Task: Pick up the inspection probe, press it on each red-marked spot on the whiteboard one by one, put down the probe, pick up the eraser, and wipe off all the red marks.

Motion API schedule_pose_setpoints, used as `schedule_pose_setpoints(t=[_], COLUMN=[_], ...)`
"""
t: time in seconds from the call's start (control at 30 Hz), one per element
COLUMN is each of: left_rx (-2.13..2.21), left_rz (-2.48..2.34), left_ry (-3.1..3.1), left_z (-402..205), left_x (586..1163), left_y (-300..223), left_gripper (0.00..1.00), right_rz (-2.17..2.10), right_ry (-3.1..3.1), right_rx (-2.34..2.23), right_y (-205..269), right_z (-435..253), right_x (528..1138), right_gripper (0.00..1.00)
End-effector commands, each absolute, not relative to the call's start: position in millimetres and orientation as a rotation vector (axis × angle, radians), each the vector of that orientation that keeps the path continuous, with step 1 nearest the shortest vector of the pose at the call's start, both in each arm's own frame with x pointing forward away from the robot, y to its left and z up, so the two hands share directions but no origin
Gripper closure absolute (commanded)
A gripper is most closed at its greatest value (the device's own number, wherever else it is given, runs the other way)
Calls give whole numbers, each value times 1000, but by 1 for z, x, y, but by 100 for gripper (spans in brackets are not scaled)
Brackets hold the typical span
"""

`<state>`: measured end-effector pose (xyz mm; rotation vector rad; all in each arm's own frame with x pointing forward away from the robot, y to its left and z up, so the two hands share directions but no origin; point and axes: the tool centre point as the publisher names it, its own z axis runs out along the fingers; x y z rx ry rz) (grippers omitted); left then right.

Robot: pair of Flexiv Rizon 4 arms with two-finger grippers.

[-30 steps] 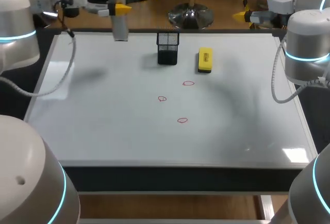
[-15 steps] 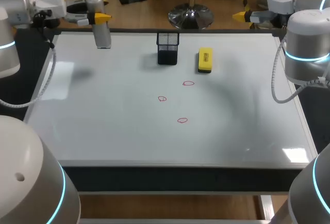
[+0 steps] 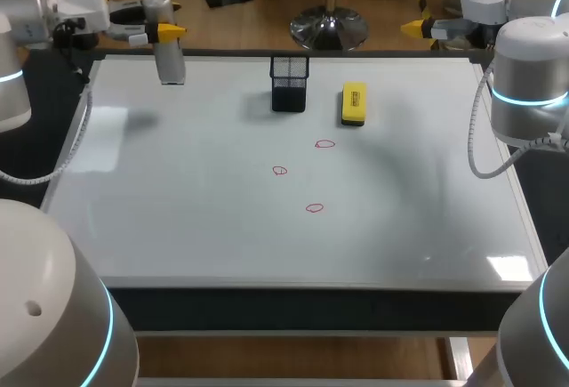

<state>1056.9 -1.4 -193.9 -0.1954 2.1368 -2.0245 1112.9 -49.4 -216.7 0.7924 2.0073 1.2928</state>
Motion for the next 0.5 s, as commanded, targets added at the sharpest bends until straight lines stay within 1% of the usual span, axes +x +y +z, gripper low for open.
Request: schedule_pose_setpoints(t=[0.03,0.37,0.5], left_rx=[-196,-196,-196], left_rz=[-2022,-2022,-2022], left_ry=[2137,2137,2137], left_z=[-193,-193,-193], left_x=[1056,1056,1056], left_y=[-2,-2,-2], left_gripper=[100,100,100], right_rz=[1293,1293,1187], right_ry=[2009,2009,2246], right_rx=[792,792,502], right_y=[-50,-50,-40], right_z=[-217,-217,-219], right_x=[1113,1113,1113], right_gripper=[0,0,0])
